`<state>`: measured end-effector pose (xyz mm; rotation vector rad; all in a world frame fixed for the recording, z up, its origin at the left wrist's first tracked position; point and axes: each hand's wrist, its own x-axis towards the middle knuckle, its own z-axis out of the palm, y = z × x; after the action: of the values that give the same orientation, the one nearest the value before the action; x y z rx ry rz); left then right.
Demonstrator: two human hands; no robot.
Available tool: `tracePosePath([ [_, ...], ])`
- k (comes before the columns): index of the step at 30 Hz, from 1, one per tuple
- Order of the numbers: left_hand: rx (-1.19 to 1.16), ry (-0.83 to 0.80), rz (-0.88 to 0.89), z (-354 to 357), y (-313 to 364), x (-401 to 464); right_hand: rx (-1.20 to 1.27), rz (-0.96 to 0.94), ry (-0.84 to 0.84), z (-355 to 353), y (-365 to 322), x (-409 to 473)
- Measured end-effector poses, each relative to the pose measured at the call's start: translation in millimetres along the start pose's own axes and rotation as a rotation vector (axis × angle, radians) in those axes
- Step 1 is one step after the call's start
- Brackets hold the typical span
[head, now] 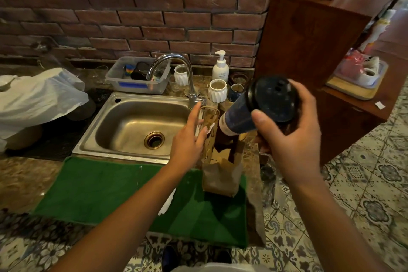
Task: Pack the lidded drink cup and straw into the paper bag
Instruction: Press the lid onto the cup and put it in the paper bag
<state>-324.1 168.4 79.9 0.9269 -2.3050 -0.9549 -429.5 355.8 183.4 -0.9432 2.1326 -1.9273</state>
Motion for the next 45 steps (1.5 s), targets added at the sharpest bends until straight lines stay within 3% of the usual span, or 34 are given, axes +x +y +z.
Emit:
tracePosePath([
  [9, -0.032, -0.015, -0.03, 0.1, -14.3, 6.1, -0.191, 0.107, -0.145, 23.7, 37.6, 9.3],
  [13, -0.041, -0.011, -0.017, -5.1, -11.3, 3.0, -0.421, 0.108, -0.268, 22.7, 55.3, 27.2],
  [19, -0.106, 0.019, -0.04, -6.2, -17.9, -7.5, -0.945, -0.004, -0.517, 37.1, 65.2, 43.2],
  [34, -0.226, 0.063, -0.035, -7.0, -42.6, -15.0, -1.591, -0.394, -0.76, 95.7, 79.6, 50.3],
  [41, -0.249, 0.068, -0.047, -13.0, -54.9, -12.4, -1.577, -0.139, -0.993, 108.2, 89.0, 69.8],
  [45, -0.249, 0.042, -0.054, -14.7, -55.8, -10.4, -1.647, -0.12, -1.004, 111.4, 97.6, 75.5],
])
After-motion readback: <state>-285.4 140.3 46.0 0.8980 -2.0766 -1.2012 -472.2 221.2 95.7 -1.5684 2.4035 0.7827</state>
